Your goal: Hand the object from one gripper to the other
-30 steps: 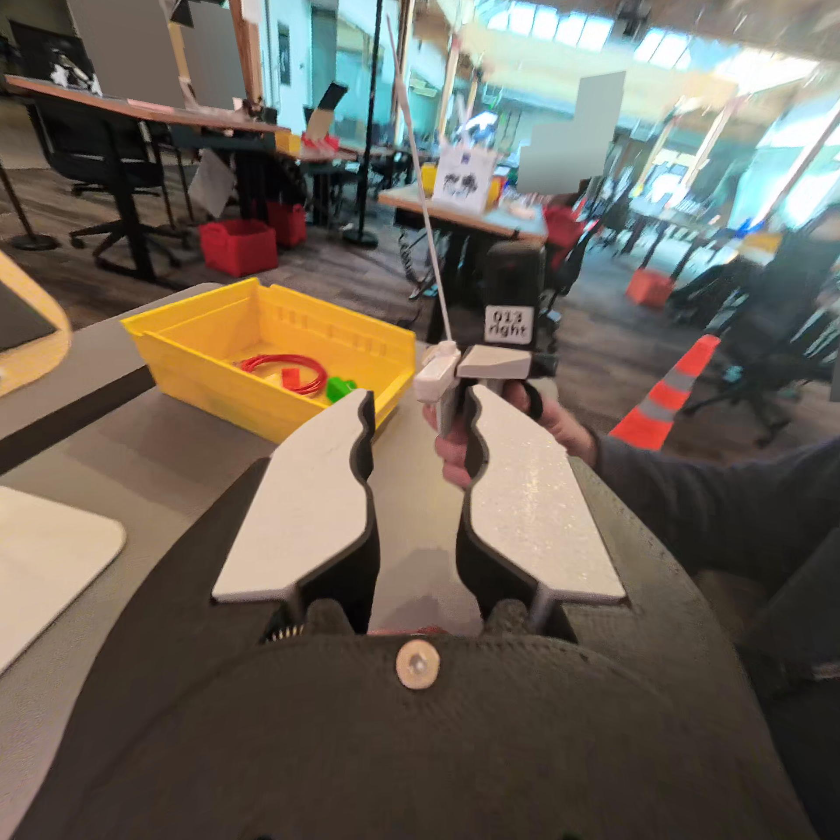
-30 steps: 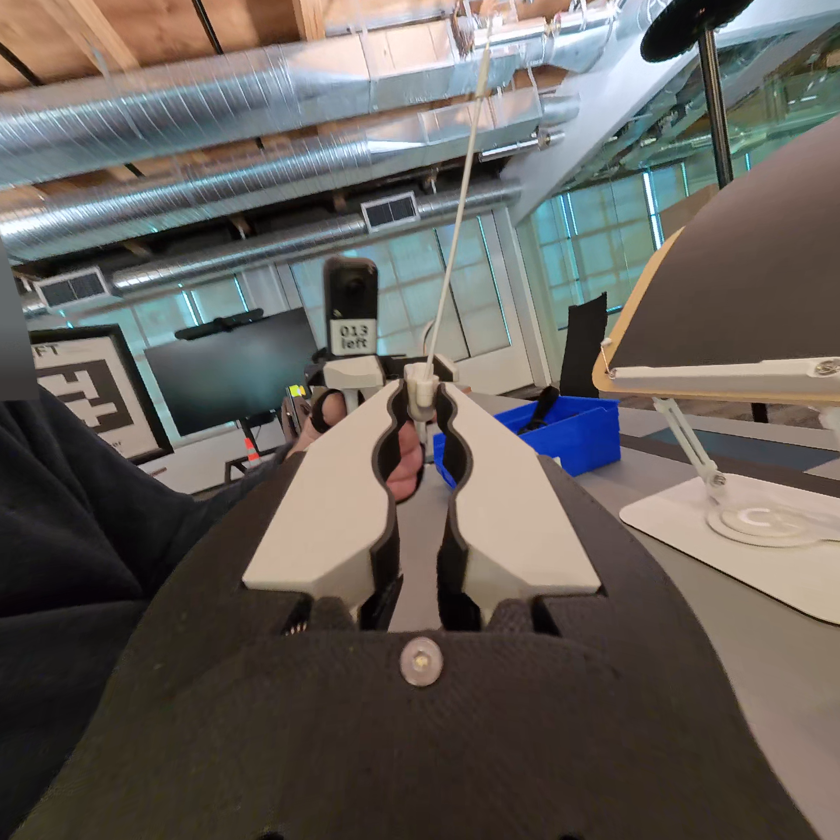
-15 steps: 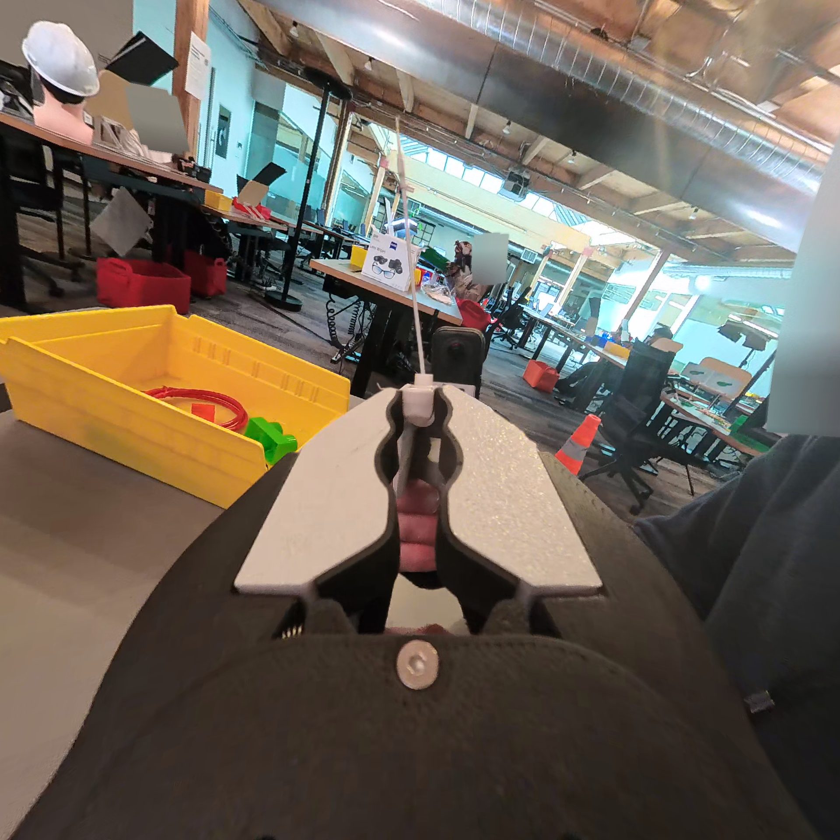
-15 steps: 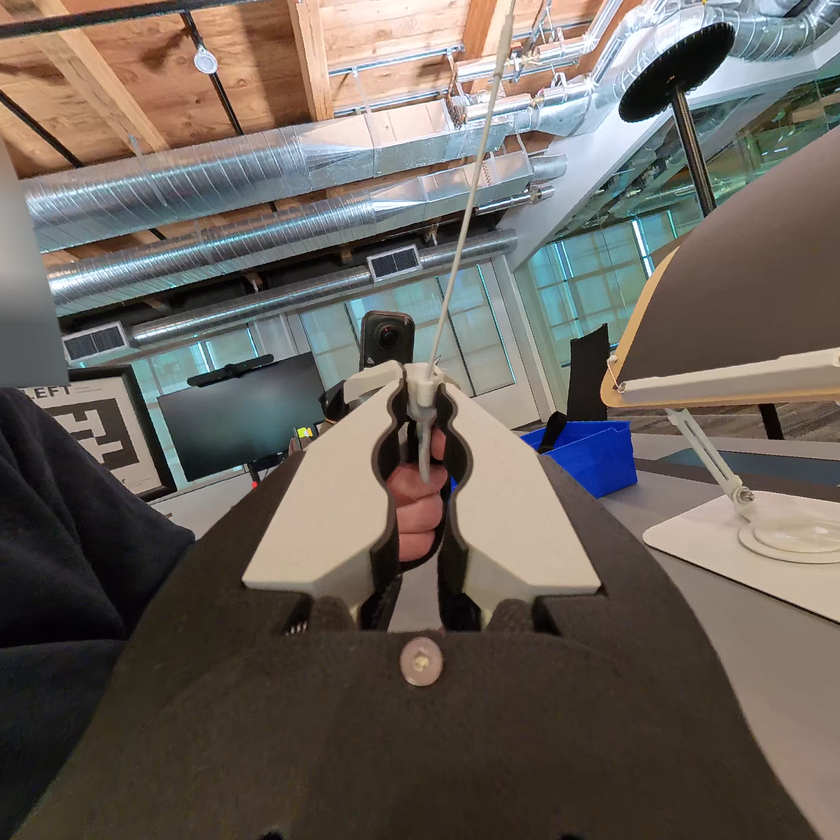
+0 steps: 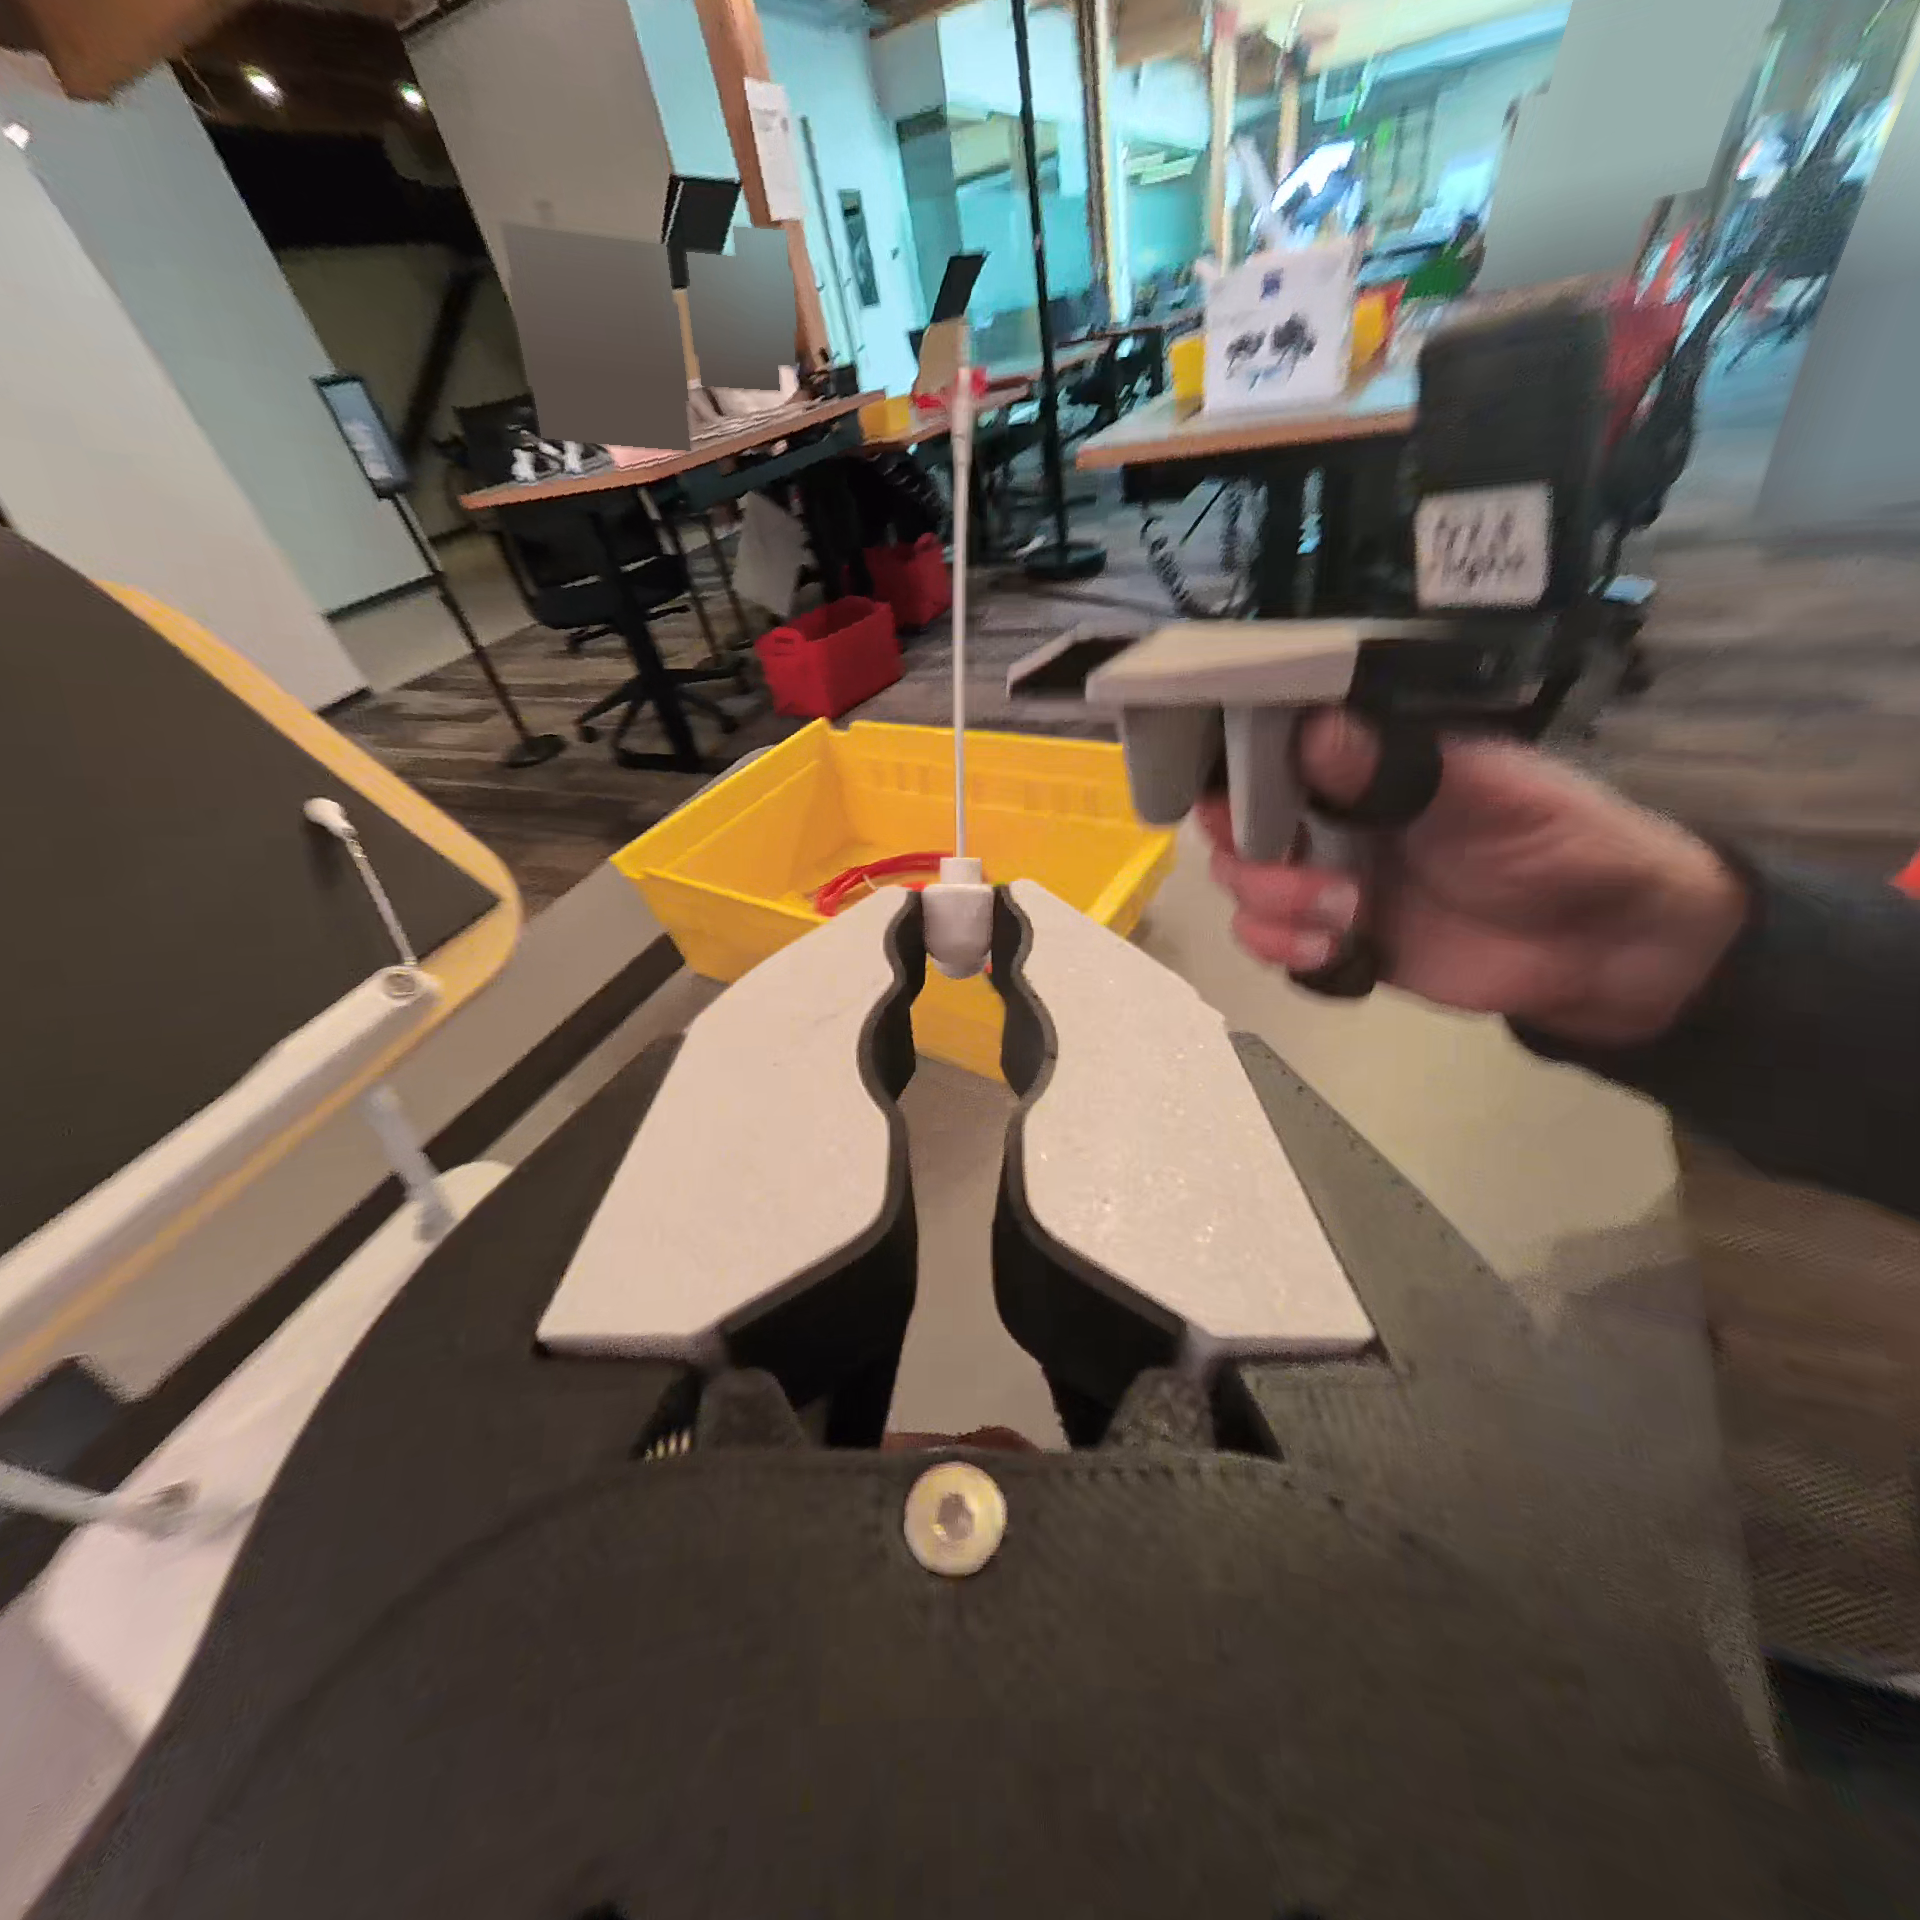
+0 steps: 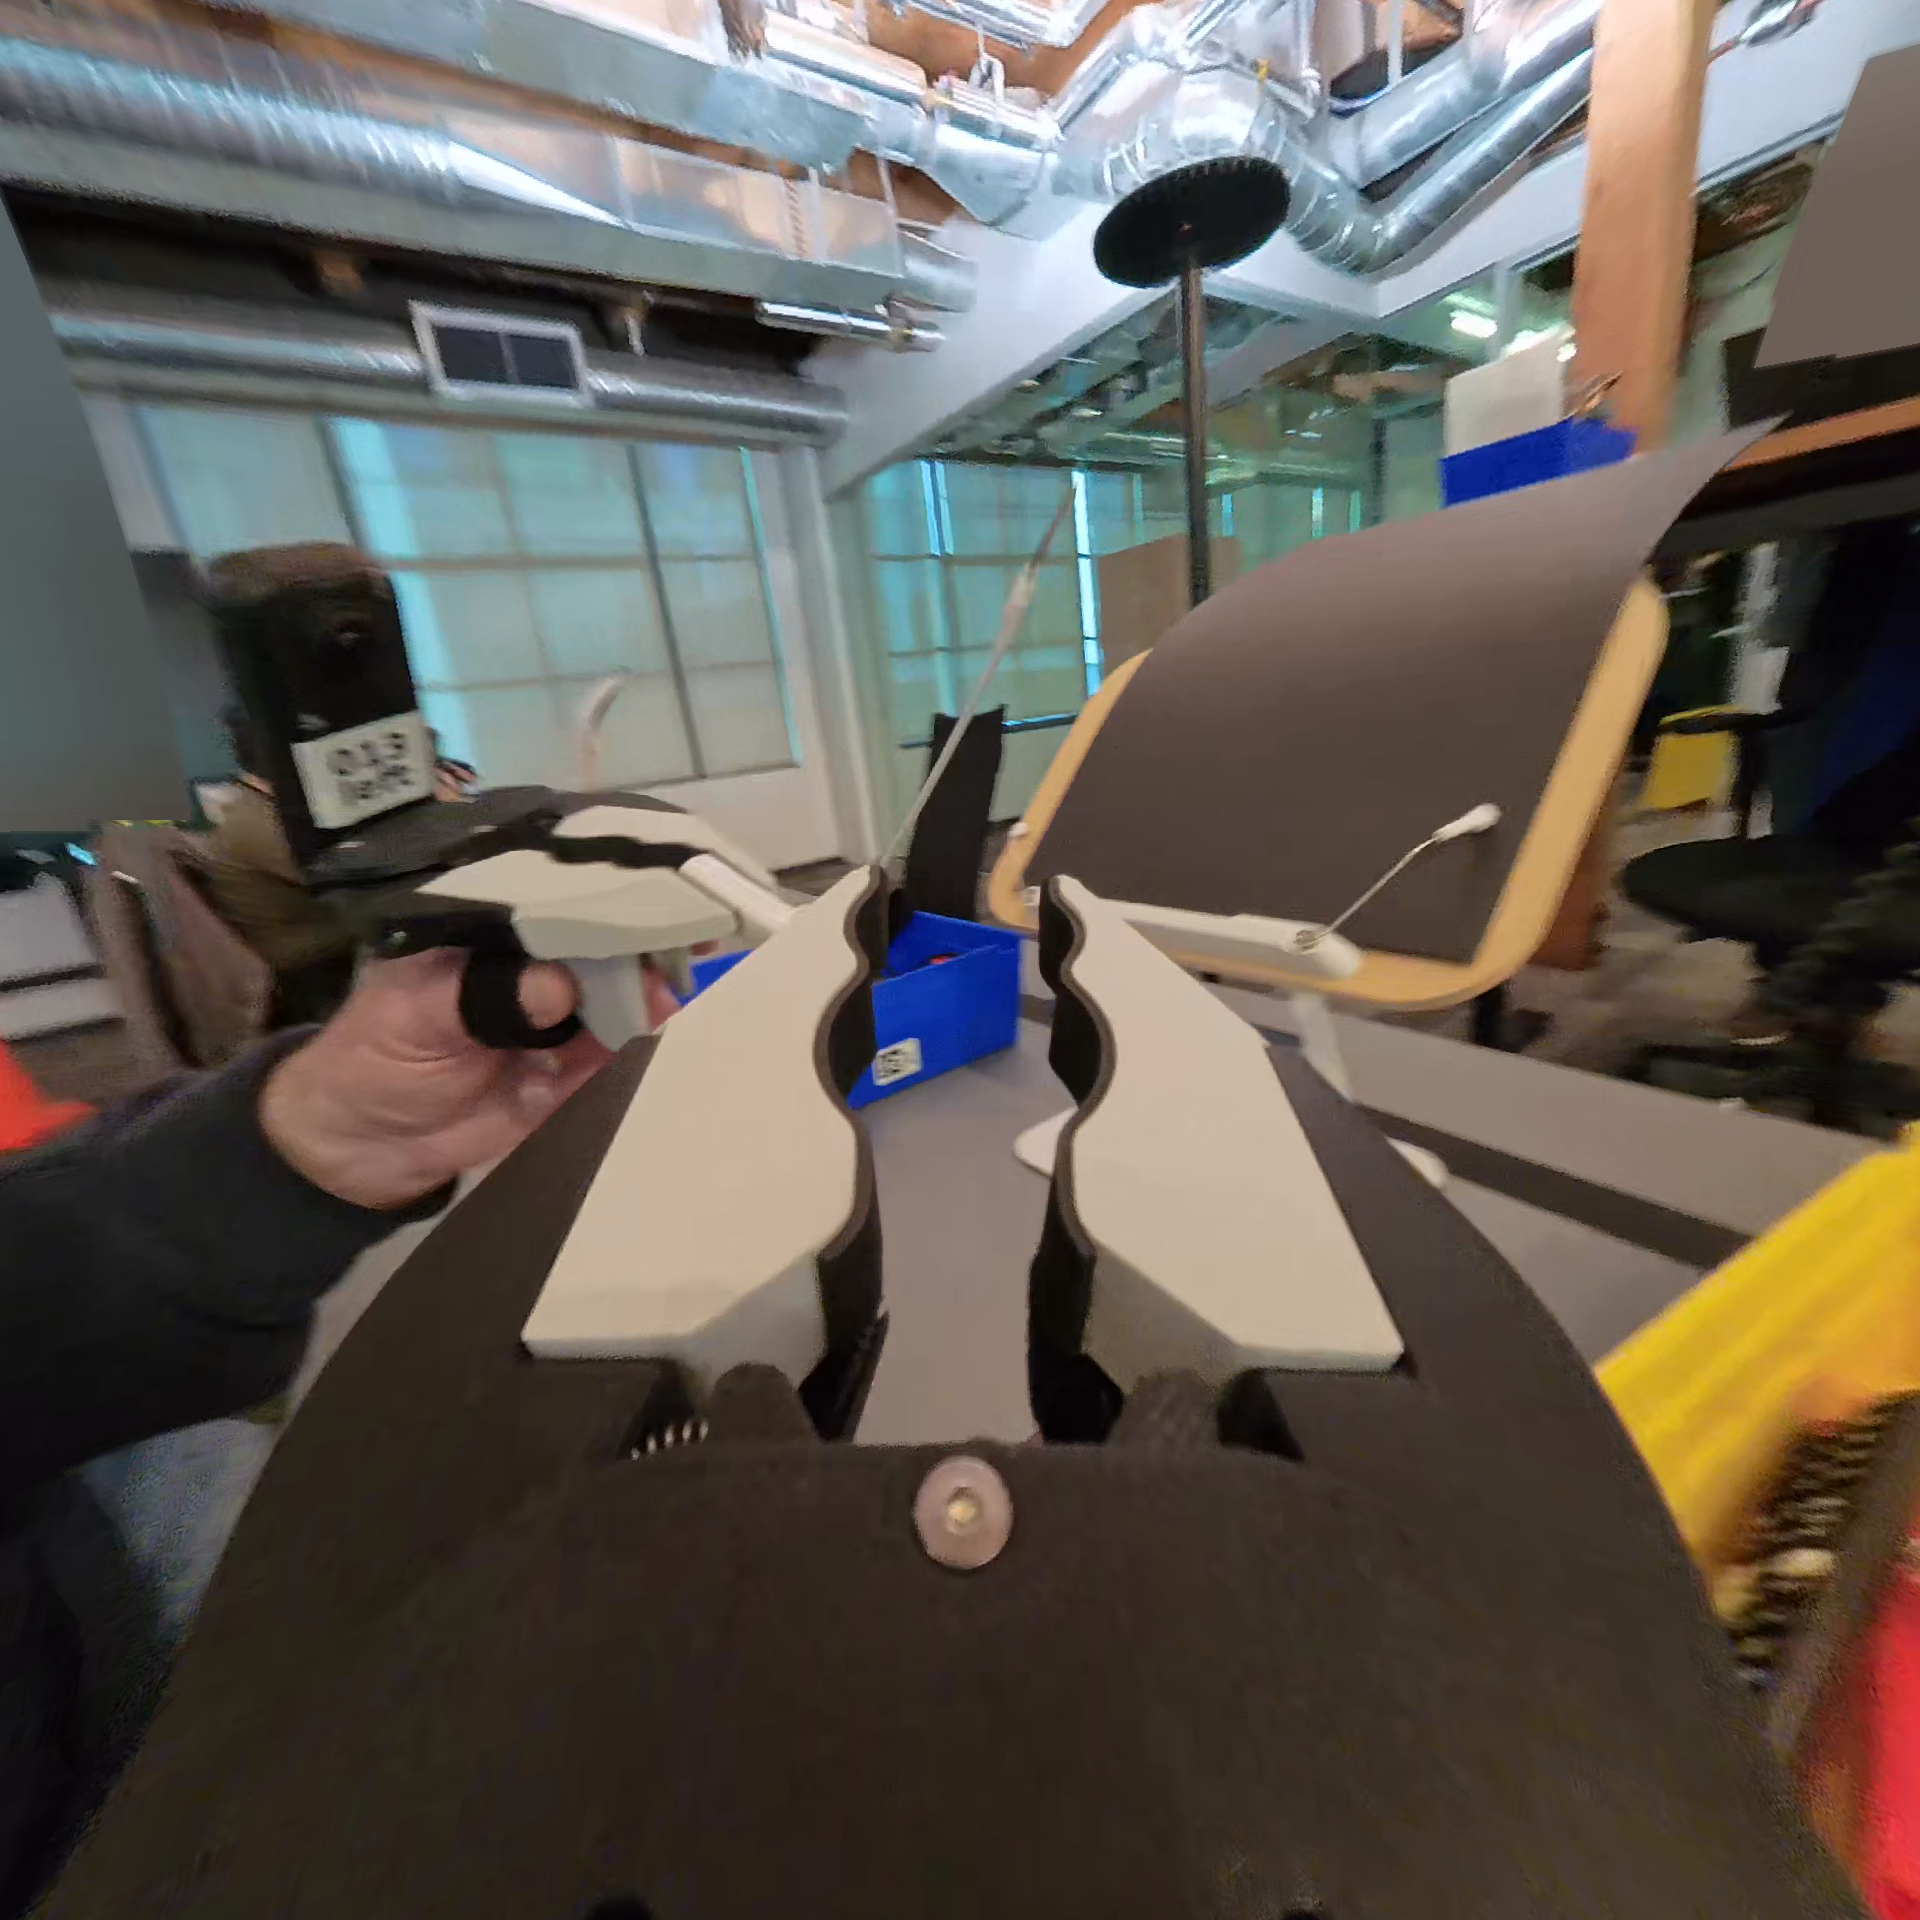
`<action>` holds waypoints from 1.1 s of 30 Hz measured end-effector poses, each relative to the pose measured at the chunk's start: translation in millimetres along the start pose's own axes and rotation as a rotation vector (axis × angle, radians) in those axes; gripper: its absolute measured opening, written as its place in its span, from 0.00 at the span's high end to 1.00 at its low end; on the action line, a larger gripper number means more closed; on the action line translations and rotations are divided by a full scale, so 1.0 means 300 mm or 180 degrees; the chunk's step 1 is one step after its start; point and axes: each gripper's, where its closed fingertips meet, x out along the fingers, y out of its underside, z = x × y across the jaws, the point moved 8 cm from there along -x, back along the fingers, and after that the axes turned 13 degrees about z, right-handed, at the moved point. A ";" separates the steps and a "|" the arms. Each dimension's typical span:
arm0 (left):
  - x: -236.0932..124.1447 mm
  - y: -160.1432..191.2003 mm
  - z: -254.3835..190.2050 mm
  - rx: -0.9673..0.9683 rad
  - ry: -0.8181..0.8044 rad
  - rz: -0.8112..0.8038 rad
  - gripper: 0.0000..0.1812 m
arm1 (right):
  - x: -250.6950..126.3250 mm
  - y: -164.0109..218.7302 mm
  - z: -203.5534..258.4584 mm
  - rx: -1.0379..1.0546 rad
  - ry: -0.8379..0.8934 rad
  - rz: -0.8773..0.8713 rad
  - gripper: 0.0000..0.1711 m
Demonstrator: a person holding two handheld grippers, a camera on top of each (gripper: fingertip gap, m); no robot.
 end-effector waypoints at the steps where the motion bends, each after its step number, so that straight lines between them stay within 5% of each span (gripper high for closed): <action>1: -0.004 -0.005 -0.006 0.0132 -0.0112 0.0082 0.94 | -0.009 -0.028 -0.004 -0.0083 0.0062 0.0021 0.85; 5: -0.023 -0.031 -0.032 0.0548 -0.0409 0.0224 0.94 | -0.032 -0.103 -0.028 -0.0057 0.0014 0.0026 0.87; 7: -0.026 -0.039 -0.043 0.0686 -0.0493 0.0276 0.94 | -0.038 -0.116 -0.023 -0.0011 -0.0209 -0.0029 0.96; 10: -0.022 -0.042 -0.053 0.0789 -0.0560 0.0346 0.94 | -0.034 -0.110 -0.014 0.0029 -0.0344 0.0020 0.90; 12: -0.021 -0.043 -0.058 0.0833 -0.0585 0.0321 0.94 | -0.035 -0.102 -0.010 0.0029 -0.0375 0.0012 1.00; 19: -0.019 -0.038 -0.044 0.0761 -0.0599 0.0310 0.94 | -0.031 -0.088 -0.016 0.0111 -0.0426 0.0039 1.00; 29: -0.036 -0.032 0.000 0.0592 -0.0302 0.0324 0.93 | -0.018 -0.066 -0.004 0.0083 -0.0482 0.0129 1.00; 33: -0.062 -0.010 0.007 0.0414 0.0110 0.0277 0.81 | -0.001 -0.083 0.005 -0.0011 -0.0564 0.0221 1.00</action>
